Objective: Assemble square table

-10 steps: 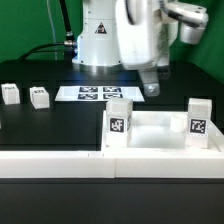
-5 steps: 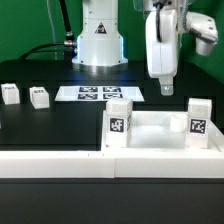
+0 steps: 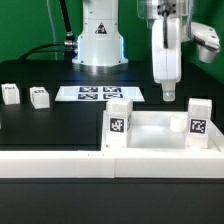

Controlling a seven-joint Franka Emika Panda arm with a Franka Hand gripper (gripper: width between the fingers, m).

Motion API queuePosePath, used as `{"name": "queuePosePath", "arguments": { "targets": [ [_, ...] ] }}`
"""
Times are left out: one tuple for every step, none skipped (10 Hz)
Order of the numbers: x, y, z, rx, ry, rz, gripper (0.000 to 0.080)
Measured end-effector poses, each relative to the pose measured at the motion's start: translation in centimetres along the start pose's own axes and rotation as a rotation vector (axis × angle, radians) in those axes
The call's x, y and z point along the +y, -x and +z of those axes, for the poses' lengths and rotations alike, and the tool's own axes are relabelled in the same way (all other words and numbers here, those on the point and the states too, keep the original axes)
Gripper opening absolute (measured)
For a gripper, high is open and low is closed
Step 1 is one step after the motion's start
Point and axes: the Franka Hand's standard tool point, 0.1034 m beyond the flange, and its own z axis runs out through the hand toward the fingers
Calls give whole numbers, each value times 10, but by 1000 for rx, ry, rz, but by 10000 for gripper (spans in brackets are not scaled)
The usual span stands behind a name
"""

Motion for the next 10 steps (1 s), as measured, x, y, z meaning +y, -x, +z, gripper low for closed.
{"name": "queuePosePath", "arguments": {
  "targets": [
    [9, -4, 6, 12, -18, -22, 649],
    [17, -6, 13, 22, -12, -49, 649],
    [18, -11, 16, 27, -1, -77, 649],
    [21, -17, 21, 34, 27, -78, 649],
    [21, -25, 29, 50, 49, -96, 649],
    [16, -31, 32, 62, 54, -109, 649],
    [12, -36, 34, 69, 46, -107, 649],
    [9, -38, 36, 74, 29, -108, 649],
    [3, -41, 39, 62, -58, -96, 649],
    [3, -45, 39, 47, -104, -81, 649]
  ]
}}
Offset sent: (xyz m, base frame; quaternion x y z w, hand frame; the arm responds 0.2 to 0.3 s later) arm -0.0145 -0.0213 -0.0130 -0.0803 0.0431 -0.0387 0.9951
